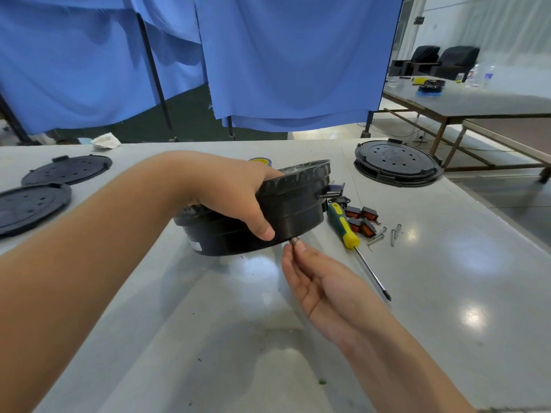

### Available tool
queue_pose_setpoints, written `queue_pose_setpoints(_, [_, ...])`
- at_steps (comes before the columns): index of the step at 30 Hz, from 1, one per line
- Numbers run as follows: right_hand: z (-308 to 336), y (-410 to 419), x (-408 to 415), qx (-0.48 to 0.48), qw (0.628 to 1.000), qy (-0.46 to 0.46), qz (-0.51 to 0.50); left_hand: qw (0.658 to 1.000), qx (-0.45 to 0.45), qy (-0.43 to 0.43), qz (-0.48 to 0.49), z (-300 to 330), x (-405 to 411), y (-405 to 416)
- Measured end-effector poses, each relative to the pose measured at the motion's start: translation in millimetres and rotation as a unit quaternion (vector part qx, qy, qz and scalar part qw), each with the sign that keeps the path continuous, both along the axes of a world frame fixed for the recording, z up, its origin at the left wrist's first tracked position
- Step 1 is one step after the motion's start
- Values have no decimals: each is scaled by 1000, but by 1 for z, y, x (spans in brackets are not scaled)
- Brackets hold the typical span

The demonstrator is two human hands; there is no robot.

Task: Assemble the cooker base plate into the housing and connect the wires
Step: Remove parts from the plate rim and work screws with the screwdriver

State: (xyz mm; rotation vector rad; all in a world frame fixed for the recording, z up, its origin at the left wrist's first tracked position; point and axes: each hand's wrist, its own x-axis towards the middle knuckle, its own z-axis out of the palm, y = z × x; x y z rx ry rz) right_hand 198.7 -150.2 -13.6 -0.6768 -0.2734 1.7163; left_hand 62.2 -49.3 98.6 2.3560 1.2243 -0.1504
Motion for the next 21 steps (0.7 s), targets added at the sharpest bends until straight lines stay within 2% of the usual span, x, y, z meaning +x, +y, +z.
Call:
queue_pose_setpoints(14, [9,10,-7,28,998,-38,-36,993,-35,-108,27,2,-16,3])
queue_pose_setpoints(21, [5,10,-9,9,999,-35,-34,995,-21,-94,26,-3,-14,3])
